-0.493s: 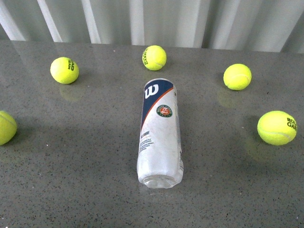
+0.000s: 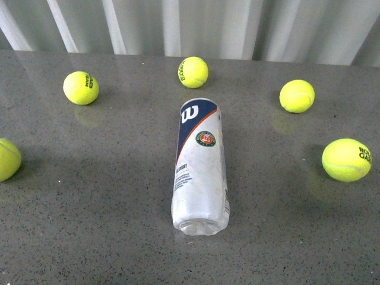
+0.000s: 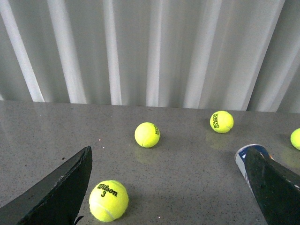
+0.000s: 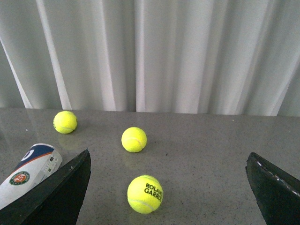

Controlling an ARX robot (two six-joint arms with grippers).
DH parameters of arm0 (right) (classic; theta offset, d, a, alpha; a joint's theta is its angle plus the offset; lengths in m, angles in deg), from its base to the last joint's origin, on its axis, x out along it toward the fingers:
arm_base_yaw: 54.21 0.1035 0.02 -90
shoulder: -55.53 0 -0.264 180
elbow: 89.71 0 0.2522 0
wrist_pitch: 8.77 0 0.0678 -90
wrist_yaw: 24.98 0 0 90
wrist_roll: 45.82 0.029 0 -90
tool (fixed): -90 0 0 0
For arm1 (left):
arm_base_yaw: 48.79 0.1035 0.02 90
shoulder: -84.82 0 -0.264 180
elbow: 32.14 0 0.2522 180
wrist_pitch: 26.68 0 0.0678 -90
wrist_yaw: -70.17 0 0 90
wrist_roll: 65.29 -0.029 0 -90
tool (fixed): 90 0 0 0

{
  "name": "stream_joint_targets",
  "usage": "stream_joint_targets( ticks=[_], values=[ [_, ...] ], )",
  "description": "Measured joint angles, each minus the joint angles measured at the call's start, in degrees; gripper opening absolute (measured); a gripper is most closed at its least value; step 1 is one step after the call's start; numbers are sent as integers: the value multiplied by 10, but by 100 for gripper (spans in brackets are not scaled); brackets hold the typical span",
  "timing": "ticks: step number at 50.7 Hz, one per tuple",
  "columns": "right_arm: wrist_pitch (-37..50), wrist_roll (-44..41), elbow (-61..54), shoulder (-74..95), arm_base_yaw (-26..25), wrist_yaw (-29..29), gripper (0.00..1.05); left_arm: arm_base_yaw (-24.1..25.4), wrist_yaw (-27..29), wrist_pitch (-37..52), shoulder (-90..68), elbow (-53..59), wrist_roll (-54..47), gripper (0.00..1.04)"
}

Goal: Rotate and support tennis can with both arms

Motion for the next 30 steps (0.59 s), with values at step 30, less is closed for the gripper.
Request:
stream_joint_targets(
  ticks=[30],
  values=[
    [0,0,0,0,0,0,98,0,0,0,0,0,0,98]
  ],
)
